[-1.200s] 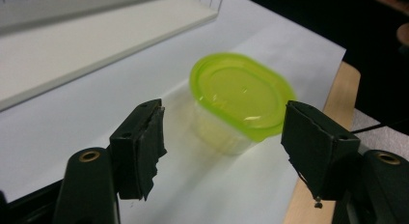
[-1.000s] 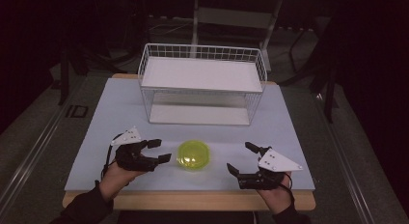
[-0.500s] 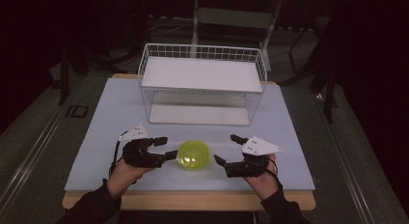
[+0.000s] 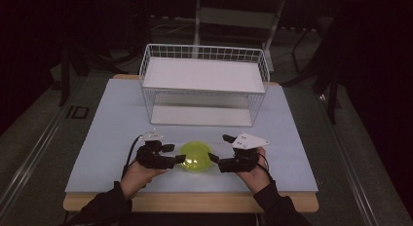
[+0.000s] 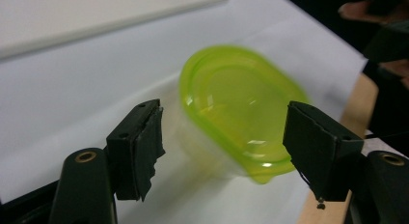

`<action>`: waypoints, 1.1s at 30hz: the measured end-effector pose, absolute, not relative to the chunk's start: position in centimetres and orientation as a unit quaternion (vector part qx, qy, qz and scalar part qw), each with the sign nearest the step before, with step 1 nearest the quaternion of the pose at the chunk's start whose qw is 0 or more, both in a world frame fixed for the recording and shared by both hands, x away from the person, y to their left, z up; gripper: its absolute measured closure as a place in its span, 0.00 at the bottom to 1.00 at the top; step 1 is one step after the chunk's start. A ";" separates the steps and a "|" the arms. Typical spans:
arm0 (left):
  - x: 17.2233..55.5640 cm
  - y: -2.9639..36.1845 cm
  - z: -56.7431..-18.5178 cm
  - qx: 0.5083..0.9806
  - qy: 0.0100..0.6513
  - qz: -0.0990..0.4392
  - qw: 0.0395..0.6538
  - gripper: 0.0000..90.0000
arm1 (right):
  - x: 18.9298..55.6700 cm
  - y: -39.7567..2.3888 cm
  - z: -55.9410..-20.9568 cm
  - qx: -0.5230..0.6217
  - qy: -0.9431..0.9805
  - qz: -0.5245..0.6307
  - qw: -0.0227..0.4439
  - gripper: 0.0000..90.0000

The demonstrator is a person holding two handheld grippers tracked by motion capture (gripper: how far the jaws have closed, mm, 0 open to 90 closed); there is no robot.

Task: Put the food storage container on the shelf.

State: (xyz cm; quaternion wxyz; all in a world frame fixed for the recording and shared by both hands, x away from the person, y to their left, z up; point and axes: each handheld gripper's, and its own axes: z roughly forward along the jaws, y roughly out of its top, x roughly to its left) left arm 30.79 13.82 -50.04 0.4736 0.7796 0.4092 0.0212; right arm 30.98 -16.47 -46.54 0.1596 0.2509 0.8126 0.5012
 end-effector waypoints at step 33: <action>28.1 13.0 -50.4 0.798 0.378 -0.037 0.468 0.86 | 29.9 -16.7 -50.0 0.269 0.850 0.451 0.033 0.54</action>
